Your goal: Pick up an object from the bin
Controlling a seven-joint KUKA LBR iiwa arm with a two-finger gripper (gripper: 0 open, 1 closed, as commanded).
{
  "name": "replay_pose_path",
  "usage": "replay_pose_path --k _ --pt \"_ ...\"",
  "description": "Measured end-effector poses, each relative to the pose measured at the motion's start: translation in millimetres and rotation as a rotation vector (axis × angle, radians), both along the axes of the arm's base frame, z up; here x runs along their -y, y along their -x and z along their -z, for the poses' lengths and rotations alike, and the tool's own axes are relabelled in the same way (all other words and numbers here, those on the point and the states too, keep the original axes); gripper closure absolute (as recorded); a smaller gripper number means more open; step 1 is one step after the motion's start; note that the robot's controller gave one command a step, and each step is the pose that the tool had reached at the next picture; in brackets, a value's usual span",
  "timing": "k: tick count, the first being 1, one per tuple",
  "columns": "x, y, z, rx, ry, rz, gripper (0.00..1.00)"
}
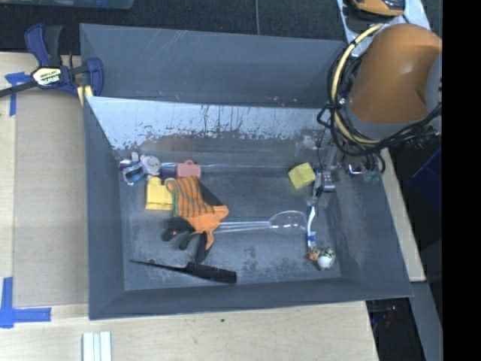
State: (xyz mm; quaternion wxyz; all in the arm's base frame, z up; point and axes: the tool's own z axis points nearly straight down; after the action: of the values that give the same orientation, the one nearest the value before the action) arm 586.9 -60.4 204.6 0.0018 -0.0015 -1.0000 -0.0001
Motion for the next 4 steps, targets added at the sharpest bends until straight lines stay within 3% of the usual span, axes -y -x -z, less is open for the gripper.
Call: replay_pose_path --k 1,2,3,4 --pt "-0.2 -1.6 -3.7 0.007 0.001 -0.002 0.0" --pt "-9.2 12.4 88.7 0.013 0.002 -0.061 0.0" --pt "-17.6 23.3 90.0 0.014 0.002 -0.08 0.0" --pt "-57.3 29.0 105.7 0.005 -0.001 -0.183 0.0"
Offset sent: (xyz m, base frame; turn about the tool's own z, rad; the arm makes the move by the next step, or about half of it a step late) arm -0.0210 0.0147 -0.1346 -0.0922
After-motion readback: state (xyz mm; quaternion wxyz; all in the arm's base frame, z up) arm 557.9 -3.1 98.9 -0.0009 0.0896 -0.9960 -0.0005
